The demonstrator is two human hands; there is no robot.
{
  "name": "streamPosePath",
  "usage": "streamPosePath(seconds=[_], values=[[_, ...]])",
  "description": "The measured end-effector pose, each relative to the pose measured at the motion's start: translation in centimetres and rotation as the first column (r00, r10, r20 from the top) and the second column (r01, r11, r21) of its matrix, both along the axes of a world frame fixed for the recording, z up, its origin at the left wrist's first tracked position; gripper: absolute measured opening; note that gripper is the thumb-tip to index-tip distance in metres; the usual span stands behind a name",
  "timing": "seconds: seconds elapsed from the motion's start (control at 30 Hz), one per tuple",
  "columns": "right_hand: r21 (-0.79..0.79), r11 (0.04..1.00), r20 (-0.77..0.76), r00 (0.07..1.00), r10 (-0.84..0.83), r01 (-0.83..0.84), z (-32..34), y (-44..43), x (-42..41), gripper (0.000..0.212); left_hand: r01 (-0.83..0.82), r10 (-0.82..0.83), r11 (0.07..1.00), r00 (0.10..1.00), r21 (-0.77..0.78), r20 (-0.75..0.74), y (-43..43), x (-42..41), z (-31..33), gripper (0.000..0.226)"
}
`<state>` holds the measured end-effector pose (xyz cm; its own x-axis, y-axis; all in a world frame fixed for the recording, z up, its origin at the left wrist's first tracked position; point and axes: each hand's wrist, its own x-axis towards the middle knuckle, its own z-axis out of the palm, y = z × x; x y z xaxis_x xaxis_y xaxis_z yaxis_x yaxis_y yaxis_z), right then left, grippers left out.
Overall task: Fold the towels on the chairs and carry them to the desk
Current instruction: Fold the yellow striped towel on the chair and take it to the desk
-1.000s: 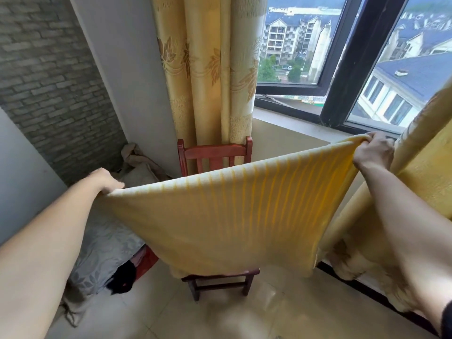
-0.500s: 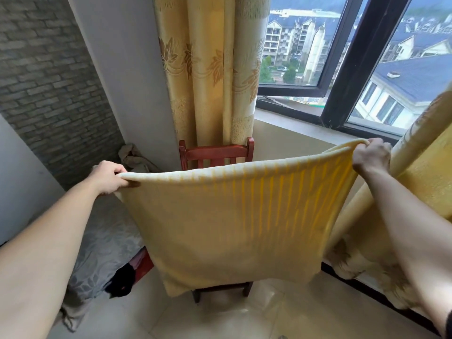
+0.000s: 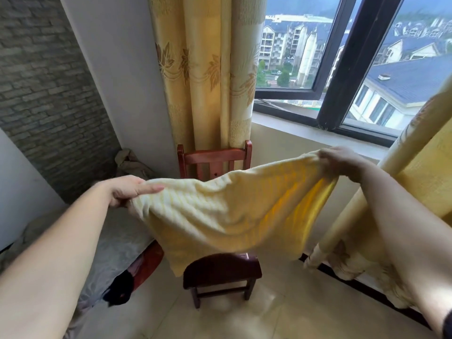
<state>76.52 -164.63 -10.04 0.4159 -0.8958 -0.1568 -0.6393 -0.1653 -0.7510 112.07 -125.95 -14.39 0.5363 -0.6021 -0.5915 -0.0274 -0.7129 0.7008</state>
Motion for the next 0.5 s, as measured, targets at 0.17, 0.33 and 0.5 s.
streamPosePath(seconds=[0.17, 0.33, 0.5], values=[[0.278, 0.95, 0.128, 0.986, 0.106, -0.138, 1.3, 0.6, 0.6, 0.046, 0.026, -0.097, 0.966, 0.959, -0.257, -0.266, -1.5, -2.1, 3.1, 0.059], [0.413, 0.862, 0.385, 0.914, 0.129, -0.296, 2.1, 2.0, 1.1, 0.025, -0.112, -0.109, 0.882, 0.896, -0.457, -0.431, -3.3, -4.1, 3.3, 0.072], [0.513, 0.738, 0.499, 0.852, 0.16, -0.439, 1.0, 1.7, 4.0, 0.043, -0.093, -0.165, 0.88, 0.858, -0.465, -0.486, -6.1, -5.1, 1.5, 0.066]])
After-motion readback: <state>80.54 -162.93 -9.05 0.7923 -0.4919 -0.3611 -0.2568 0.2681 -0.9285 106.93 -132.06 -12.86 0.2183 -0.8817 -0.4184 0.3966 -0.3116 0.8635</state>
